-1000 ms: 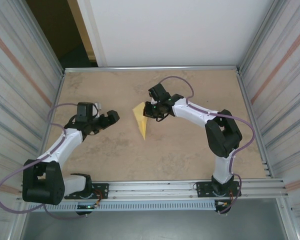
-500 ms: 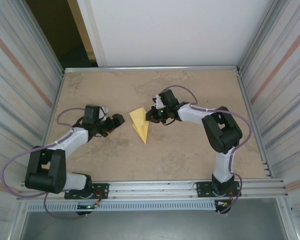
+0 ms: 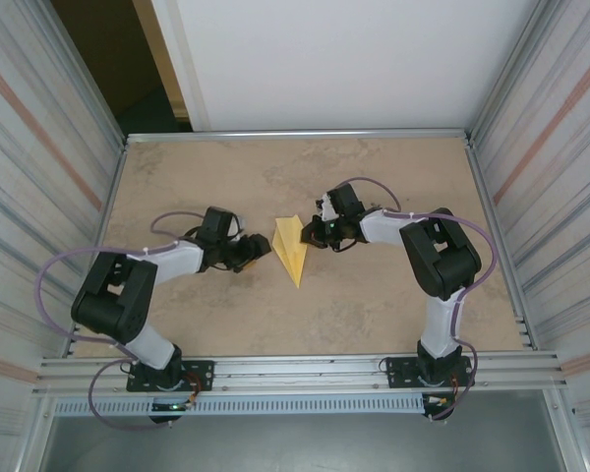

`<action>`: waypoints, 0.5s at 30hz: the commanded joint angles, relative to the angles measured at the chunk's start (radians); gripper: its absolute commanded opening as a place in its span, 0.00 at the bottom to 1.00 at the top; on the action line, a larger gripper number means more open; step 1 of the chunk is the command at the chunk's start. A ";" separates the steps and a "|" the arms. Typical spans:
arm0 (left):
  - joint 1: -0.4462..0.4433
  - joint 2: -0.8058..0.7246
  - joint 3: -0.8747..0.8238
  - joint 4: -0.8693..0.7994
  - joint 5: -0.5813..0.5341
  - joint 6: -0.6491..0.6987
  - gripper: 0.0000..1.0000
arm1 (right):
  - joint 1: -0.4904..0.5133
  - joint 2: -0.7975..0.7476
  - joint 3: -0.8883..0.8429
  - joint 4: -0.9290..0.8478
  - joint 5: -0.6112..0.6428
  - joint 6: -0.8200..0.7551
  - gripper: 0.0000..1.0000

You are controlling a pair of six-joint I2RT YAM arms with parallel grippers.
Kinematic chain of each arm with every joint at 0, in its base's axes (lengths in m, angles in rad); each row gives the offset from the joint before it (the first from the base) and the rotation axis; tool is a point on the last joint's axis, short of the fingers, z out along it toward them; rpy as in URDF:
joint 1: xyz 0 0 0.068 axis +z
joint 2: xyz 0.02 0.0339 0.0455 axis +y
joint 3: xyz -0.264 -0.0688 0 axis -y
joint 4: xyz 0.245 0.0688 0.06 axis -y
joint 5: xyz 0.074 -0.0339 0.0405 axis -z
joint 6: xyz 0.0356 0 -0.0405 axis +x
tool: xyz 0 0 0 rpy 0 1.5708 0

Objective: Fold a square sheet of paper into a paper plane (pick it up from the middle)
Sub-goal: Turn over a paper plane at the center of the table.

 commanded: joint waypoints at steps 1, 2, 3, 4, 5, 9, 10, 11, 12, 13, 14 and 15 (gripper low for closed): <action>-0.023 0.041 0.063 0.034 0.024 -0.018 0.56 | -0.011 -0.011 -0.022 0.033 0.010 0.010 0.08; -0.026 0.053 0.072 0.034 0.025 -0.020 0.54 | -0.012 -0.011 -0.024 0.036 0.010 0.010 0.08; -0.029 0.067 0.086 0.034 0.026 -0.020 0.51 | -0.013 -0.011 -0.026 0.036 0.011 0.009 0.07; -0.031 0.079 0.097 0.034 0.026 -0.019 0.48 | -0.015 -0.011 -0.028 0.039 0.008 0.010 0.07; -0.032 0.092 0.108 0.032 0.028 -0.020 0.45 | -0.015 -0.010 -0.030 0.042 0.006 0.012 0.07; -0.036 0.136 0.150 0.019 0.047 -0.008 0.37 | -0.017 -0.010 -0.034 0.049 0.001 0.013 0.06; -0.037 0.142 0.159 0.003 0.040 -0.003 0.36 | -0.017 -0.011 -0.036 0.053 -0.001 0.014 0.06; -0.037 0.147 0.160 0.002 0.042 -0.001 0.35 | -0.018 -0.010 -0.036 0.054 -0.001 0.014 0.06; -0.036 0.153 0.160 0.009 0.046 -0.002 0.34 | -0.018 -0.009 -0.038 0.053 -0.004 0.015 0.06; -0.037 0.157 0.161 0.018 0.051 -0.002 0.32 | -0.018 -0.011 -0.039 0.057 -0.005 0.015 0.05; -0.037 0.163 0.164 0.024 0.056 -0.002 0.31 | -0.018 -0.011 -0.040 0.058 -0.006 0.015 0.05; -0.037 0.169 0.171 0.026 0.062 0.000 0.29 | -0.018 -0.011 -0.040 0.059 -0.006 0.014 0.05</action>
